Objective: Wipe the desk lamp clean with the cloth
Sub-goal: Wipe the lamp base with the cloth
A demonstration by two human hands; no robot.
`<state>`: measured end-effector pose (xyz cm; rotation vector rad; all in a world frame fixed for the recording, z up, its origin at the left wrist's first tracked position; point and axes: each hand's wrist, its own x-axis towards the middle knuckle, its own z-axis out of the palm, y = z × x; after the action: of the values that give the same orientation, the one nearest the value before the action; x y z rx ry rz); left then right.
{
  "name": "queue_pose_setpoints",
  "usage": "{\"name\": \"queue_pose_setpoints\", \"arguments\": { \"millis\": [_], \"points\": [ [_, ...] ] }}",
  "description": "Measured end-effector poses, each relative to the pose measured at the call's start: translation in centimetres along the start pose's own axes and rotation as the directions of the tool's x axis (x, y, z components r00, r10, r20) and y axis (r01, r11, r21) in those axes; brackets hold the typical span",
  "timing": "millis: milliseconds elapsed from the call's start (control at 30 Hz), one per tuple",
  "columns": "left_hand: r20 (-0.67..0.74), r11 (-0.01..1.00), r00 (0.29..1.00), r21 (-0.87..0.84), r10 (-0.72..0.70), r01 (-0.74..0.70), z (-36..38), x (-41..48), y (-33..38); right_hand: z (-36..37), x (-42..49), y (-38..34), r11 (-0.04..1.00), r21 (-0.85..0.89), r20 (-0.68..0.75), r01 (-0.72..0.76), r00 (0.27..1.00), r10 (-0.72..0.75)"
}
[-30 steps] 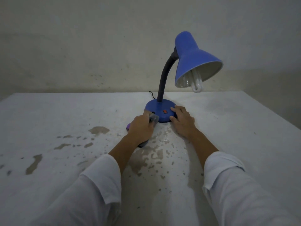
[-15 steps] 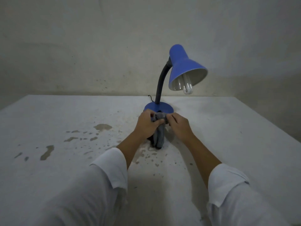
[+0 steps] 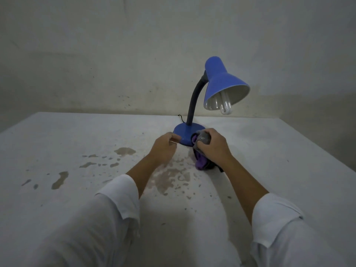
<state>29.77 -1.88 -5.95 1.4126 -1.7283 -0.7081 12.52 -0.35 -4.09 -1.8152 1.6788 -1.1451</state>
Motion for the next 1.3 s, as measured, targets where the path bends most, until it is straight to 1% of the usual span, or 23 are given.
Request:
{"name": "queue_pose_setpoints", "arguments": {
  "millis": [67,133,200,267,333,367,400,433,500,567,633,733,767,800,867,933,1000,1067,1133,1167,1233,1300],
  "points": [
    [-0.053,0.995,0.998,0.100,-0.021,0.027,-0.8,1.4,-1.3,0.6,0.9,-0.2,0.999,-0.047,0.006,0.027,1.000,-0.027],
    [-0.086,0.992,0.996,0.125,-0.019,0.030,-1.4,2.8,-2.5,1.6,1.8,-0.7,0.988,-0.100,0.012,0.120,0.993,-0.120],
    [-0.096,0.998,0.995,0.059,-0.022,0.027,-1.5,3.8,-2.9,3.0,2.6,-1.4,0.951,-0.181,0.045,0.249,0.968,-0.245],
    [-0.084,0.996,0.995,-0.078,-0.047,0.040,-1.5,4.6,-3.0,4.6,3.5,-1.7,0.886,-0.293,0.134,0.358,0.933,-0.333],
    [-0.032,0.985,0.999,-0.168,-0.035,0.029,-1.2,5.3,-2.9,5.8,4.2,-1.5,0.786,-0.445,0.250,0.429,0.903,-0.351],
    [0.003,0.983,1.000,-0.183,-0.010,0.011,-0.9,5.6,-2.9,6.1,4.3,-1.2,0.739,-0.504,0.287,0.447,0.894,-0.345],
    [0.036,0.985,0.999,-0.174,0.017,-0.010,-0.6,5.8,-3.1,6.1,4.4,-0.9,0.711,-0.538,0.302,0.452,0.891,-0.338],
    [0.069,0.990,0.997,-0.137,0.039,-0.029,-0.3,6.0,-3.4,5.9,4.5,-0.5,0.706,-0.548,0.303,0.448,0.893,-0.332],
    [0.107,0.998,0.993,0.013,0.059,-0.060,0.2,6.3,-4.2,5.1,4.4,0.3,0.720,-0.538,0.293,0.437,0.899,-0.326],
    [0.107,0.985,0.991,0.144,0.083,-0.098,0.3,6.4,-4.7,3.6,4.1,1.4,0.749,-0.518,0.281,0.413,0.909,-0.307],
    [0.112,0.963,0.989,0.239,0.097,-0.122,0.1,6.5,-4.6,1.7,3.8,2.9,0.782,-0.512,0.252,0.354,0.933,-0.257],
    [0.177,0.892,0.981,0.428,0.078,-0.148,0.1,6.6,-4.0,-1.0,3.6,4.6,0.781,-0.580,0.202,0.230,0.970,-0.135],
    [0.181,0.876,0.982,0.462,0.060,-0.139,0.1,6.5,-3.7,-1.5,3.7,4.7,0.785,-0.583,0.186,0.210,0.975,-0.123],
    [0.182,0.866,0.982,0.484,0.041,-0.126,0.1,6.5,-3.4,-1.6,3.7,4.5,0.796,-0.562,0.179,0.226,0.972,-0.150],
    [0.180,0.843,0.983,0.526,0.023,-0.116,0.2,6.5,-3.1,-0.5,3.7,3.3,0.799,-0.487,0.220,0.353,0.935,-0.278],
    [0.183,0.805,0.983,0.579,0.023,-0.127,0.5,6.7,-3.0,1.5,3.4,2.0,0.748,-0.458,0.305,0.480,0.875,-0.375],
    [0.184,0.795,0.983,0.594,0.009,-0.119,0.4,6.8,-2.9,2.9,3.2,1.6,0.685,-0.494,0.351,0.535,0.844,-0.406],
    [0.196,0.770,0.981,0.624,0.010,-0.133,0.4,7.1,-3.0,2.9,3.4,2.3,0.691,-0.513,0.325,0.509,0.860,-0.393],
    [0.221,0.729,0.975,0.661,0.034,-0.175,0.4,7.4,-3.3,2.0,3.7,3.3,0.732,-0.499,0.298,0.464,0.885,-0.358],
    [0.228,0.728,0.973,0.661,0.036,-0.182,0.3,7.4,-3.3,1.5,3.7,3.8,0.751,-0.492,0.288,0.440,0.896,-0.337],
    [0.236,0.724,0.971,0.664,0.034,-0.186,0.3,7.3,-3.4,0.5,3.8,4.8,0.788,-0.485,0.259,0.380,0.923,-0.285],
    [0.251,0.680,0.967,0.703,0.037,-0.208,0.4,7.2,-3.3,-0.4,4.0,5.4,0.810,-0.506,0.211,0.296,0.953,-0.216]
  ]
}}
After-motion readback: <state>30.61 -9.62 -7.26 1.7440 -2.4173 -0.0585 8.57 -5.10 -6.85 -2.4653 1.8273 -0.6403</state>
